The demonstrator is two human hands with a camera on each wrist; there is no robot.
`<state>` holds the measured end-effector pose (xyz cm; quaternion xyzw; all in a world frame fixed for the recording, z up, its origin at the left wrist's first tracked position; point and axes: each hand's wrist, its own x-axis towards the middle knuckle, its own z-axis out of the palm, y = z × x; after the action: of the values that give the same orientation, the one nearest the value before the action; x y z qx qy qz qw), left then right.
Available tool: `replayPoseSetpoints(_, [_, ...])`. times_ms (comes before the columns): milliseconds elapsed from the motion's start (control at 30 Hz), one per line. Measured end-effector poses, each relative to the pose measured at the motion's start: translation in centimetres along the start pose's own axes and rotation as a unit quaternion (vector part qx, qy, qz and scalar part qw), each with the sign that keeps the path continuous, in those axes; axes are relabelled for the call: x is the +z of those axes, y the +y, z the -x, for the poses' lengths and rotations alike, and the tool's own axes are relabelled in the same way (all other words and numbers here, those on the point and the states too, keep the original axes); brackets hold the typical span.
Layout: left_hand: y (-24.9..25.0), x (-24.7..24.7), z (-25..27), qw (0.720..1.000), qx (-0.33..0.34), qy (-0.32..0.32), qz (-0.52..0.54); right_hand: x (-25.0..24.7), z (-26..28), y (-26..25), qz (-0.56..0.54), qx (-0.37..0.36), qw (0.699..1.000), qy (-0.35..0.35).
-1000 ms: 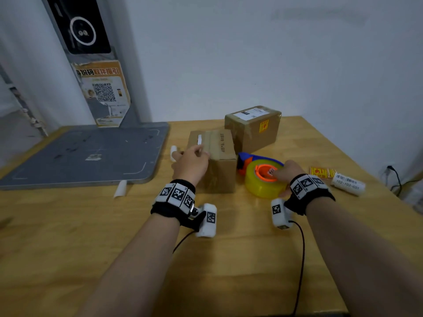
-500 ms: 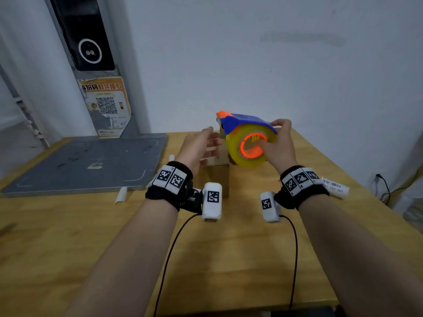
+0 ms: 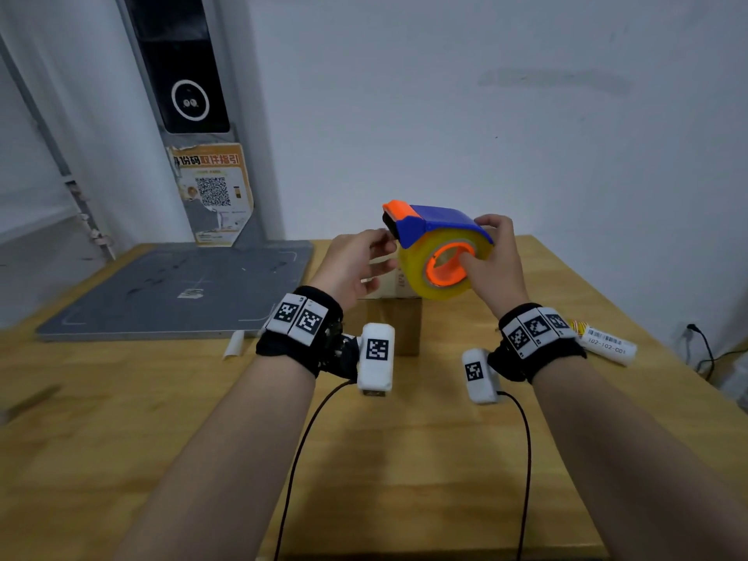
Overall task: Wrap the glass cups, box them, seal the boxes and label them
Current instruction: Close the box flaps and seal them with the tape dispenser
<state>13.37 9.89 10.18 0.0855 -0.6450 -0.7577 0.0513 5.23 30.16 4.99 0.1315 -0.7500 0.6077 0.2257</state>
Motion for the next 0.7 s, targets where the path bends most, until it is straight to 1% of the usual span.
replayPoseSetpoints(133, [-0.5,-0.5,-0.1,0.999,-0.025,0.021,-0.017,-0.2,0.0,0.4,0.026,-0.014,1.000,0.000])
replayPoseSetpoints(233, [-1.0,-0.9,0.0,0.998,-0.041,0.031,-0.037,-0.1,0.1,0.6,0.085,-0.056,0.995,0.020])
replayPoseSetpoints(300, [-1.6,-1.3,-0.1,0.997,-0.044,0.024,-0.052,-0.1,0.1,0.6,0.120,-0.080,0.989,0.032])
replayPoseSetpoints(467, [-2.6,-2.1,-0.7,0.996,-0.030,0.007,-0.082,0.1,0.4,0.4,0.136,-0.088,0.986,0.039])
replayPoseSetpoints(600, [-3.2,-3.1,-1.0,0.992,-0.036,-0.004,-0.121,0.2,0.8,0.4,0.142,-0.088,0.985,0.044])
replayPoseSetpoints(700, [-3.6,-3.6,-1.3,0.986,-0.014,0.004,-0.164,0.2,1.0,0.8,0.144,-0.092,0.984,0.048])
